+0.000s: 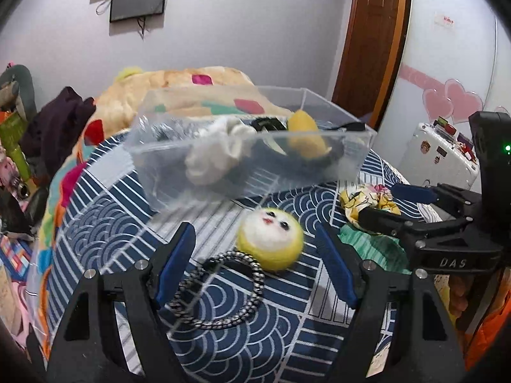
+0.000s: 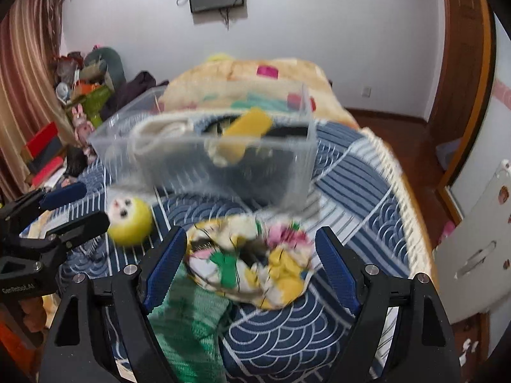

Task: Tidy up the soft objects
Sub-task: 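Grasp the yellow face-ball toy with the left gripper while the right grasps the floral cloth, then place the face-ball toy in with the left while the right drops the floral cloth in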

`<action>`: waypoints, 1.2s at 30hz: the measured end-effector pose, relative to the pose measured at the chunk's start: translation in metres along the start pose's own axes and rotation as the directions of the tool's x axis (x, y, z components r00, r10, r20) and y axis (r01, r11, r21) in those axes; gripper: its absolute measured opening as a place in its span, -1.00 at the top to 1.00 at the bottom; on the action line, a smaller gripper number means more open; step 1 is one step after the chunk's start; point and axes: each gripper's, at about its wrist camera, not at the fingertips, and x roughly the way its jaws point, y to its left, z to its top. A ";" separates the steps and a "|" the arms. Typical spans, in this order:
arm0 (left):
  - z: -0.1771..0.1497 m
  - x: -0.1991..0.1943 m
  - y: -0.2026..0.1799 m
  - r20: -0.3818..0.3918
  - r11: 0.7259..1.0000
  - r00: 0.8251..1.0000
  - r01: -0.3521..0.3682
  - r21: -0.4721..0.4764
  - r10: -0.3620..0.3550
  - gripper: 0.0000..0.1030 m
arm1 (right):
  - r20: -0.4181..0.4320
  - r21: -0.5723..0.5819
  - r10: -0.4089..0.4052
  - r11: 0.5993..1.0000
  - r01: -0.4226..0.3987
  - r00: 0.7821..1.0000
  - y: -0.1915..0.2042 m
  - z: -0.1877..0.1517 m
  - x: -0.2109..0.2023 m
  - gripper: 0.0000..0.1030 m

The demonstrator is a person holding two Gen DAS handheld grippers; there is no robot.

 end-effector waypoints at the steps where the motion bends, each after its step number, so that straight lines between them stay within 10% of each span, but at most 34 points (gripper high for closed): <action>1: 0.000 0.003 -0.001 -0.004 1.000 1.000 0.003 0.000 -0.003 -0.49 | -0.007 0.006 0.001 1.000 -0.001 1.000 -0.001 -0.002 0.002 -0.57; 11: 0.005 0.026 -0.006 -0.040 0.999 0.999 0.033 -0.015 -0.033 0.11 | -0.021 0.125 0.027 0.992 -0.024 0.999 -0.029 -0.013 0.001 -0.54; 22: 0.006 0.008 -0.004 0.020 0.999 0.999 0.031 -0.011 -0.031 0.15 | -0.029 0.144 0.025 0.989 -0.021 0.999 -0.032 -0.021 -0.001 0.66; 36: 0.036 -0.032 0.014 0.148 0.999 0.989 0.011 -0.030 -0.006 0.15 | 0.143 0.086 0.016 0.996 -0.028 0.990 -0.017 0.011 -0.050 0.71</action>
